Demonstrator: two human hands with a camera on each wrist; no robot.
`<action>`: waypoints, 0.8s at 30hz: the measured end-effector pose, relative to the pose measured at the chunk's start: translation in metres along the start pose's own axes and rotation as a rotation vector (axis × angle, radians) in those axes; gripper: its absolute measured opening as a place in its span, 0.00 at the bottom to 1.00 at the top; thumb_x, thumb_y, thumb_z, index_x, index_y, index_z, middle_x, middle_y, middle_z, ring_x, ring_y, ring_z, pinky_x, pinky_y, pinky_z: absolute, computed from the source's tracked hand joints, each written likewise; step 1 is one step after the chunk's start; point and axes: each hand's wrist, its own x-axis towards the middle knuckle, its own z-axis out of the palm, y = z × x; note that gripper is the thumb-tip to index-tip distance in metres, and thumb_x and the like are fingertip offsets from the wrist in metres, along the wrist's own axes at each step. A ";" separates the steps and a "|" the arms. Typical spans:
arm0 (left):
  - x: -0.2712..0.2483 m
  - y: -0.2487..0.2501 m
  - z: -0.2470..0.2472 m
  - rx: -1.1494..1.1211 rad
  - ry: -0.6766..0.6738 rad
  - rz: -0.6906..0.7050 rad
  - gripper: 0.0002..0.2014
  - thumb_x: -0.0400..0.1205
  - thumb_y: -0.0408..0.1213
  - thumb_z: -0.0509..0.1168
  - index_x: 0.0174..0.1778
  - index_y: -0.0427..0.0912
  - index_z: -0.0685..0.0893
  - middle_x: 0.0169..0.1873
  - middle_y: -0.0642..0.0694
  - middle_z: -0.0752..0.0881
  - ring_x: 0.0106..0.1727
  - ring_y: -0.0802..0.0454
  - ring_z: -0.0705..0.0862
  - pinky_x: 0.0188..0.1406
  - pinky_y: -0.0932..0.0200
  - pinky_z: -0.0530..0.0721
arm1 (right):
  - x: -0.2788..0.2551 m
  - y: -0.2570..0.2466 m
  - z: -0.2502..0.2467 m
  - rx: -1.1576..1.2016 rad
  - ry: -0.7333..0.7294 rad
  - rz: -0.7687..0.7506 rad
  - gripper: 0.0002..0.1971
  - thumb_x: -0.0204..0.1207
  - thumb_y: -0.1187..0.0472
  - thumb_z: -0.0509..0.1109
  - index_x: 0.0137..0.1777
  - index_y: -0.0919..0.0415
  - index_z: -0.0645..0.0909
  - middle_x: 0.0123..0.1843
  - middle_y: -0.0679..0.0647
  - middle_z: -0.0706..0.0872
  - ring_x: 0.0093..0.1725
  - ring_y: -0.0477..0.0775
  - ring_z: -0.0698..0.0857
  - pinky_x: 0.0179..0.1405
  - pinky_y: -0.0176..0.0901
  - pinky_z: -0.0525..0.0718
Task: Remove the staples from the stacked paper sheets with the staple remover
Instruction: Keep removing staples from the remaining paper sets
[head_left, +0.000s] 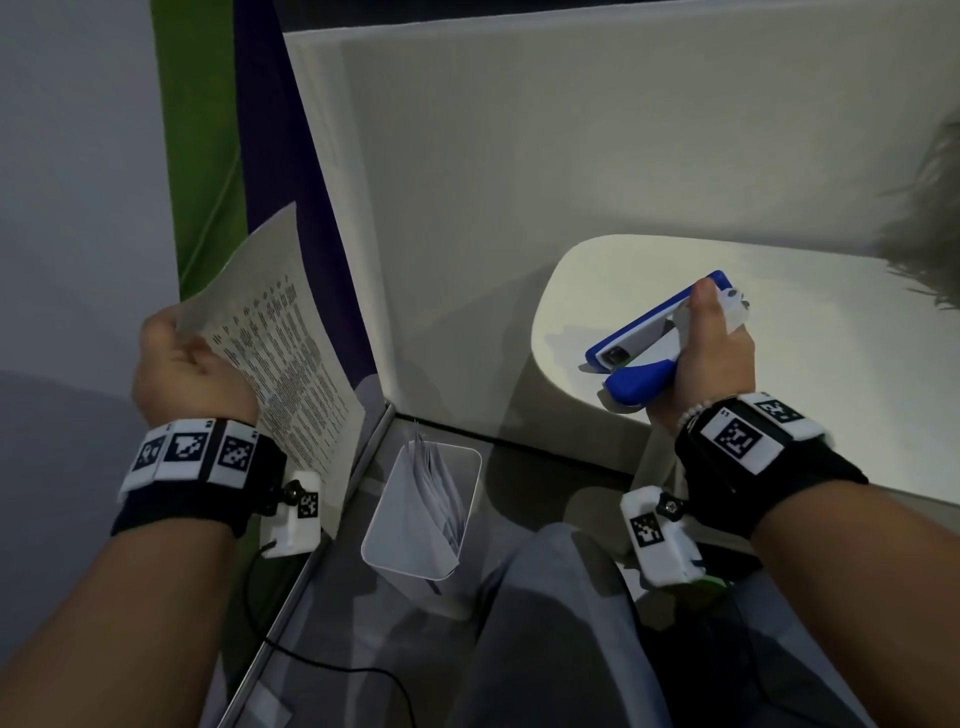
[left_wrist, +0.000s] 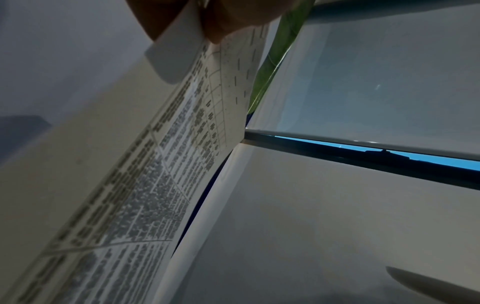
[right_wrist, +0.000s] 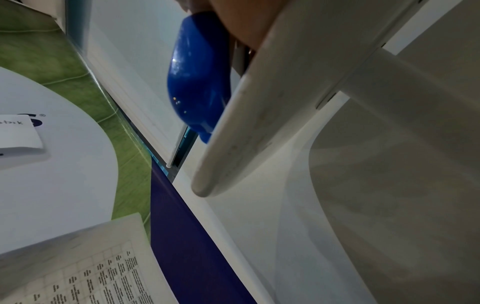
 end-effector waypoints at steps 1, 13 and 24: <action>0.002 0.001 -0.001 -0.009 0.011 0.012 0.15 0.83 0.31 0.50 0.62 0.38 0.77 0.49 0.34 0.83 0.50 0.40 0.81 0.45 0.57 0.74 | -0.001 0.000 0.000 0.000 0.006 0.008 0.10 0.80 0.46 0.65 0.44 0.50 0.76 0.39 0.49 0.81 0.41 0.52 0.84 0.56 0.57 0.85; -0.044 -0.027 0.029 -0.124 -0.142 -0.102 0.16 0.84 0.29 0.51 0.64 0.41 0.78 0.58 0.38 0.83 0.55 0.45 0.80 0.53 0.62 0.74 | -0.004 -0.002 0.002 -0.058 0.024 -0.016 0.09 0.80 0.46 0.65 0.43 0.49 0.76 0.37 0.47 0.81 0.39 0.49 0.84 0.57 0.57 0.84; -0.089 -0.092 0.075 0.207 -0.758 -0.701 0.21 0.81 0.35 0.63 0.71 0.39 0.74 0.64 0.36 0.80 0.55 0.38 0.81 0.48 0.58 0.74 | -0.002 0.000 0.002 -0.060 0.026 -0.020 0.09 0.80 0.46 0.64 0.45 0.50 0.76 0.40 0.49 0.81 0.41 0.52 0.84 0.54 0.56 0.84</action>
